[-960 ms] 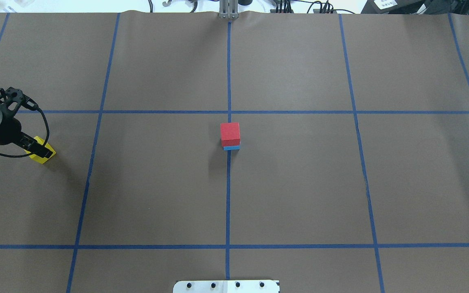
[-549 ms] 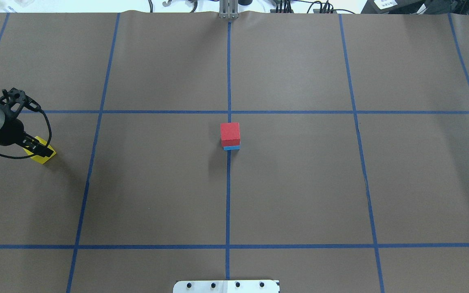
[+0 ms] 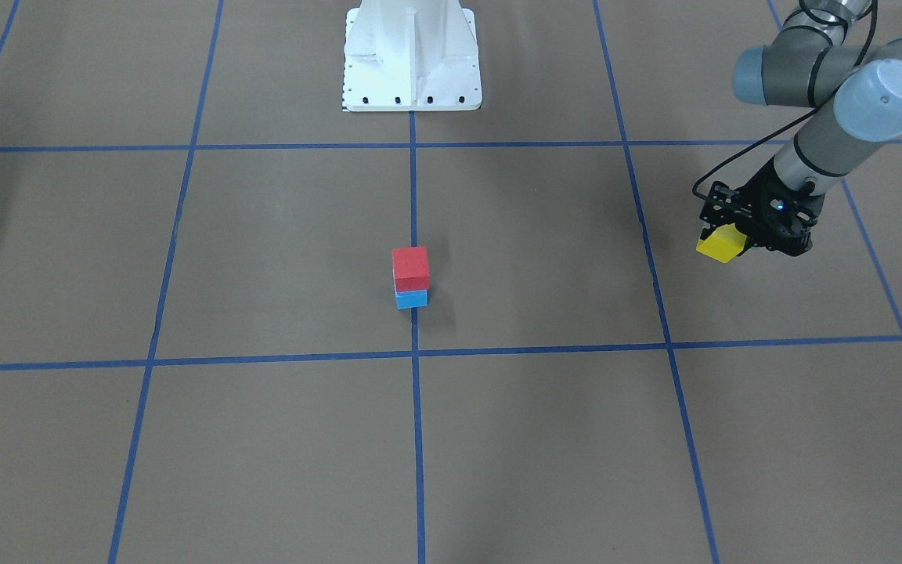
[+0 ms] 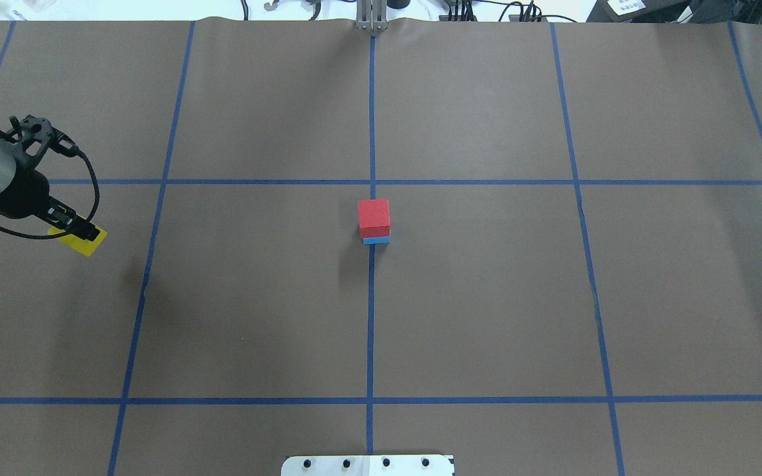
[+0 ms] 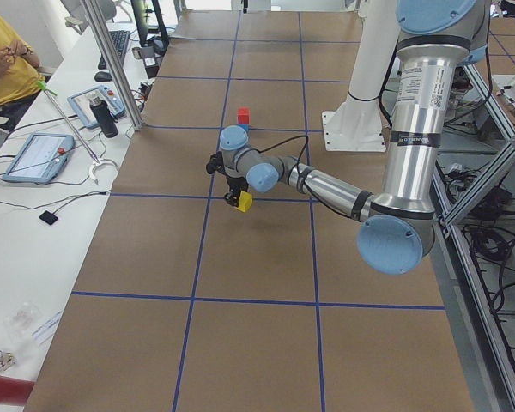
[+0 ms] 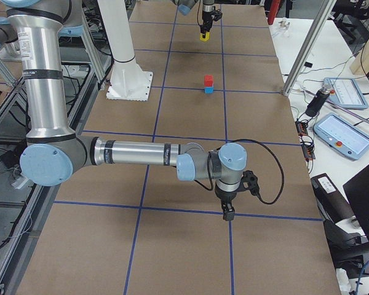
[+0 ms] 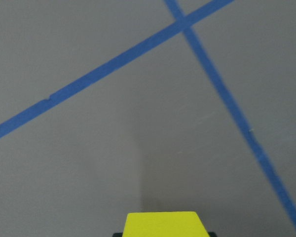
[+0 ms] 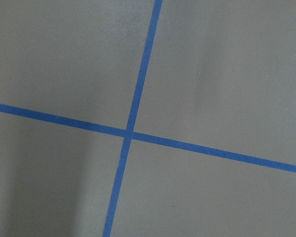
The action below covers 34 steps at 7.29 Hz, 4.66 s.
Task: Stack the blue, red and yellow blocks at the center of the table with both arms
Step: 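Lift and carry the yellow cube over the red cube, then lower the yellow cube onto the red cube and open the left gripper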
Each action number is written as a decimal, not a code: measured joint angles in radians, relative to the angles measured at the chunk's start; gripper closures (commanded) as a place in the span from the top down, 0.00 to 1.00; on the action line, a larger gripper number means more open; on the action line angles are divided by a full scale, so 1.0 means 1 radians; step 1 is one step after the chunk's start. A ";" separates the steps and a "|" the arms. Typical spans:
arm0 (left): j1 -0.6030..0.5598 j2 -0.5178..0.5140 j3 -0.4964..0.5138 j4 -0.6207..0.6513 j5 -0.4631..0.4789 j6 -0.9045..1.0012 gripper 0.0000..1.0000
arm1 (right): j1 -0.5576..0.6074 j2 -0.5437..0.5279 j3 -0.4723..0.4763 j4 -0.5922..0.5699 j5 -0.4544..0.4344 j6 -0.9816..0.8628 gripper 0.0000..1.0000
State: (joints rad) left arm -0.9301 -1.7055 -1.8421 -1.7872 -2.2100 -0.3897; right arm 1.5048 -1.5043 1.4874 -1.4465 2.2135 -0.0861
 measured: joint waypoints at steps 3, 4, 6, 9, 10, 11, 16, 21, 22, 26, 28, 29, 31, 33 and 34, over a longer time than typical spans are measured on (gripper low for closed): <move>0.084 -0.343 -0.060 0.331 0.057 -0.417 0.00 | 0.000 -0.005 -0.005 0.000 0.000 0.000 1.00; 0.146 -0.485 -0.018 0.413 0.110 -0.558 0.00 | 0.000 -0.006 -0.005 0.000 0.000 0.000 1.00; 0.254 -0.746 0.158 0.465 0.190 -0.775 0.00 | 0.000 -0.006 -0.007 0.000 0.000 0.000 1.00; 0.340 -0.925 0.420 0.365 0.264 -0.900 0.00 | 0.001 -0.007 -0.008 0.000 0.000 0.000 1.00; 0.345 -0.931 0.460 0.332 0.273 -0.901 0.00 | 0.000 -0.007 -0.009 -0.001 0.000 0.000 1.00; 0.346 -0.931 0.477 0.318 0.282 -0.898 0.00 | 0.000 -0.006 -0.009 0.000 0.000 0.000 1.00; 0.328 -0.903 0.475 0.313 0.289 -0.854 0.00 | 0.000 -0.006 -0.008 -0.001 0.000 0.000 1.00; 0.332 -0.887 0.446 0.318 0.286 -0.851 0.00 | 0.000 -0.005 -0.009 0.000 0.000 0.000 1.00; 0.333 -0.880 0.443 0.318 0.286 -0.851 0.07 | 0.000 -0.005 -0.009 0.000 0.000 0.000 1.00; 0.335 -0.879 0.436 0.316 0.286 -0.851 0.29 | 0.000 -0.006 -0.009 0.000 0.000 0.000 1.00; 0.337 -0.878 0.435 0.316 0.288 -0.850 0.46 | 0.000 -0.007 -0.010 0.000 0.000 0.000 1.00; 0.340 -0.878 0.434 0.316 0.289 -0.850 0.54 | 0.000 -0.007 -0.010 0.000 0.000 0.000 1.00; 0.347 -0.878 0.434 0.315 0.290 -0.851 0.71 | 0.000 -0.007 -0.010 0.000 0.000 0.000 1.00; 0.351 -0.878 0.434 0.314 0.291 -0.851 0.90 | 0.001 -0.007 -0.010 0.000 0.000 0.000 1.00; 0.351 -0.877 0.434 0.313 0.291 -0.851 0.99 | 0.001 -0.007 -0.010 0.000 0.000 0.000 1.00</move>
State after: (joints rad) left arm -0.5788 -2.5827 -1.4082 -1.4740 -1.9191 -1.2407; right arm 1.5054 -1.5110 1.4772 -1.4465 2.2135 -0.0859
